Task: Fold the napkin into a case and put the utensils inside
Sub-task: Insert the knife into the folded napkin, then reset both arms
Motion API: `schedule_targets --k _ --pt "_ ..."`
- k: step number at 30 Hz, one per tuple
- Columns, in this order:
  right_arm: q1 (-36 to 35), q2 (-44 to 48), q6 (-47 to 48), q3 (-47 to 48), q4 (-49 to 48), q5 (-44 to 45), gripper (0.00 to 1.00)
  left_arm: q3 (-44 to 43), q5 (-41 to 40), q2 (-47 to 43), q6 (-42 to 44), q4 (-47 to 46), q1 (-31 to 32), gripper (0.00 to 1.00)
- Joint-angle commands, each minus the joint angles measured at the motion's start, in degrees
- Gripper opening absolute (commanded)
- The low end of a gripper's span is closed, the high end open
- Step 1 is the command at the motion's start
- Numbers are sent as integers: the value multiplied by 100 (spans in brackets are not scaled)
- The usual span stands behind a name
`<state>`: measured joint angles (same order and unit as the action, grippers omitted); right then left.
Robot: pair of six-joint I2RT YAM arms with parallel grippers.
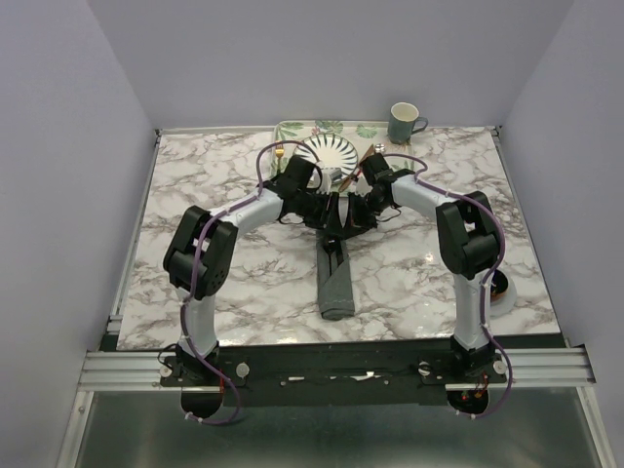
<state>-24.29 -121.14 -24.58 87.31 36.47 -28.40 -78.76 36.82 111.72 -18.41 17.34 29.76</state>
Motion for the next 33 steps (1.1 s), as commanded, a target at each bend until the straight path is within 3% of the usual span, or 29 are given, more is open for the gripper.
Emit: schedule_targets --k 1,5,11,15,19,24,27,30,33 --pt "21 -138 -12 67 0 -16 2 19 -307 -370 268 173 -5 50" --pt "21 -59 58 120 44 -34 16 220 53 -659 22 -134 -181 50" --pt "39 406 295 173 238 63 41 230 -16 -1222 619 -4 -576 65" --pt "83 836 602 111 334 63 54 -42 -148 -1504 1120 575 -1023 99" --pt "214 1363 980 23 431 54 68 -367 -298 -1785 1656 1103 -1436 99" --pt "635 2172 1665 -47 563 238 99 -938 -482 -2058 1965 1710 -1982 99" --pt "1073 2752 2123 -257 563 300 100 -1455 -1228 -2084 1868 2173 -2298 99" --pt "1662 3289 2326 -686 528 414 100 -1887 -1815 -1953 2333 2825 -2387 99" --pt "2260 3780 2335 -1144 510 476 100 -1627 -1932 -1961 2422 3116 -2501 99"
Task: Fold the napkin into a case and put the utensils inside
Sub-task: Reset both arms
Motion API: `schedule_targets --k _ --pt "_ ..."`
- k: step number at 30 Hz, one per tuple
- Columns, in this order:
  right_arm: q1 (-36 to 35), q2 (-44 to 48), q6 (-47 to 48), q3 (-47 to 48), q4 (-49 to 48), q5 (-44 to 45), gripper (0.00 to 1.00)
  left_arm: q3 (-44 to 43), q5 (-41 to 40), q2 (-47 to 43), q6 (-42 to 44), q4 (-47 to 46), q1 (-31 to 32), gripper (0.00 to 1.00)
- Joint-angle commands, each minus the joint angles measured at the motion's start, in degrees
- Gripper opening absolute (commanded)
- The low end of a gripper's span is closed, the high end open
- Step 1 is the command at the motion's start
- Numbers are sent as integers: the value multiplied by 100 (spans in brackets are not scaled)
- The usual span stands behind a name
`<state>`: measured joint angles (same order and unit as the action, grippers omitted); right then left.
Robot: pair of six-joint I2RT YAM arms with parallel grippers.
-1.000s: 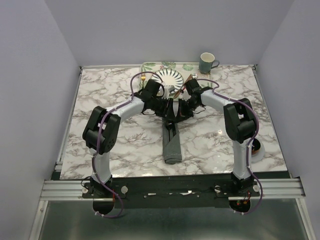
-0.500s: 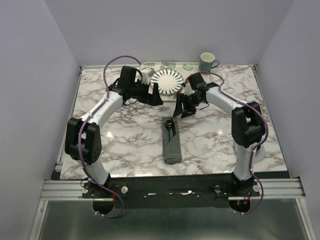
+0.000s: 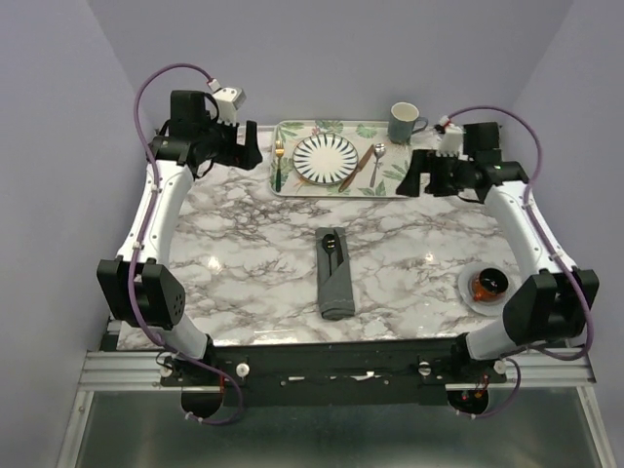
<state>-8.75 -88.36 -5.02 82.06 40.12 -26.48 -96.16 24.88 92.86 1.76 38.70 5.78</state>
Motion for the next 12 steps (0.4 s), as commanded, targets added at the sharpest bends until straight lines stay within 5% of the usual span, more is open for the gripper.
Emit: schedule_targets --k 1,6,12 --pt "804 625 413 -952 154 345 100 289 -818 -127 352 956 -104 99" --pt "849 1373 607 -2008 110 609 100 1737 -1046 -803 80 473 -95 99" --pt "849 2340 677 -2660 -153 837 100 2391 -1652 -1384 158 147 177 99"
